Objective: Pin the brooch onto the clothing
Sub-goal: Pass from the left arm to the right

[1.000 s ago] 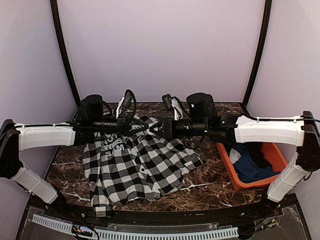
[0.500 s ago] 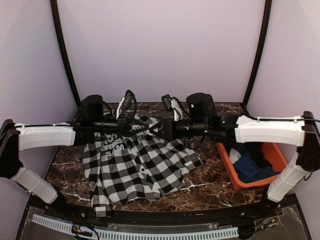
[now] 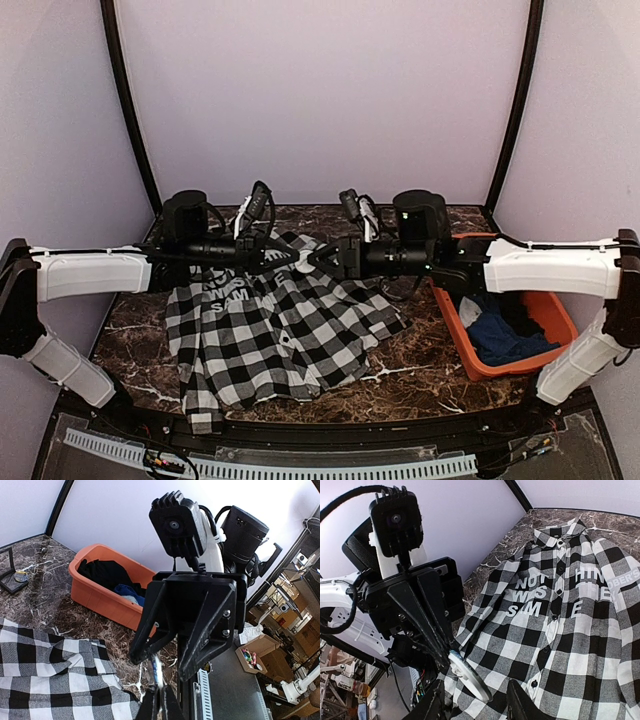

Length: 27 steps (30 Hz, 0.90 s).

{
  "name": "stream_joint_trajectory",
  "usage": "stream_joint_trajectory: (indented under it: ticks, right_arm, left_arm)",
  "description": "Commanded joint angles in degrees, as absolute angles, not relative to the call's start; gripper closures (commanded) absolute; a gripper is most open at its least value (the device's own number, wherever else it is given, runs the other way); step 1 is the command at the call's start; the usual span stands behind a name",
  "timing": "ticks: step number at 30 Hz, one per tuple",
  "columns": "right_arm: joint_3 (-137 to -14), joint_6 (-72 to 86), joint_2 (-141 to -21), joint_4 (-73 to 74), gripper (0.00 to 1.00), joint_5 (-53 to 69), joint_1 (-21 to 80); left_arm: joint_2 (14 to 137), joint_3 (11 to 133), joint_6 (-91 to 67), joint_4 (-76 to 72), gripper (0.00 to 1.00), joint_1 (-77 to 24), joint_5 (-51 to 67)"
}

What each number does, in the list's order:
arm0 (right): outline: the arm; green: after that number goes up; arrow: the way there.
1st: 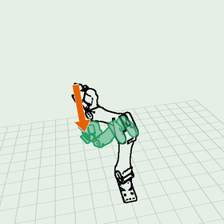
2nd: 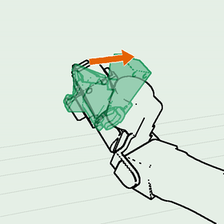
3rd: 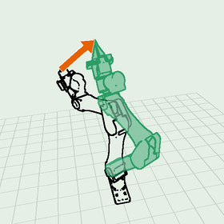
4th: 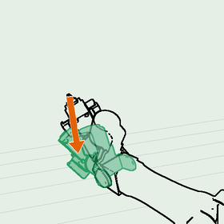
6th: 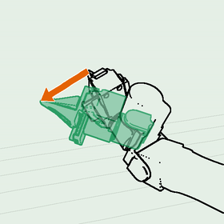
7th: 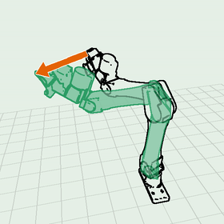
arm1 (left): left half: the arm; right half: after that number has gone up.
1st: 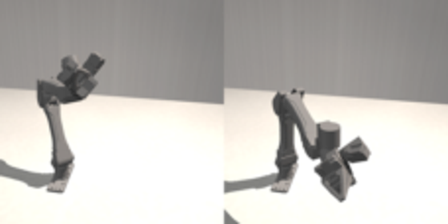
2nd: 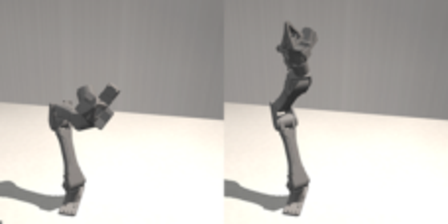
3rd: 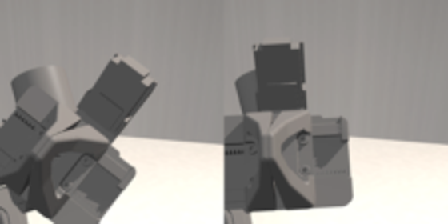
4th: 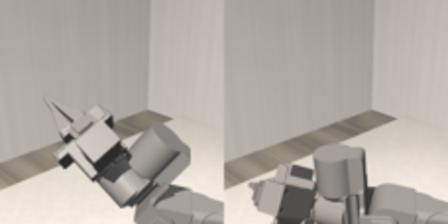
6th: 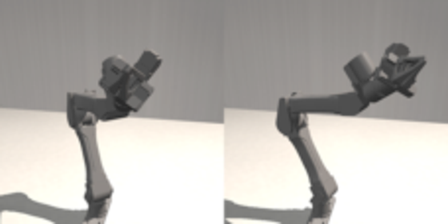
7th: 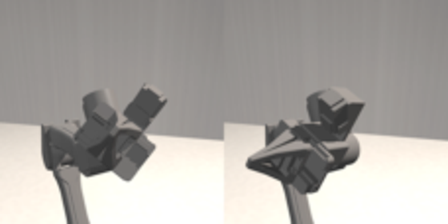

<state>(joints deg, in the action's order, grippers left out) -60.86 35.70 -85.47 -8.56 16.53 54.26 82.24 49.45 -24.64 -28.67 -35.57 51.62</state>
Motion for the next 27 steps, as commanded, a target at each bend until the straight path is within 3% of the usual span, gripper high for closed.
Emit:
stream_joint_trajectory:
  ticks: [1, 13, 27]
  right_arm:
    - [-59.61, 38.67, -83.56, -12.56, 0.59, 17.34, 53.44]
    - [-61.64, 38.70, -86.96, -12.18, 0.58, 19.60, 53.37]
    - [-50.49, 31.39, -81.48, -27.68, 0.70, 26.64, 52.97]
  left_arm:
    - [80.82, 49.42, -24.21, -30.03, 0.99, -35.77, 52.81]
    - [80.83, 49.26, -24.37, -30.23, 0.99, -35.77, 52.57]
    - [81.84, 48.36, -27.93, -34.74, 0.99, -35.68, 53.86]
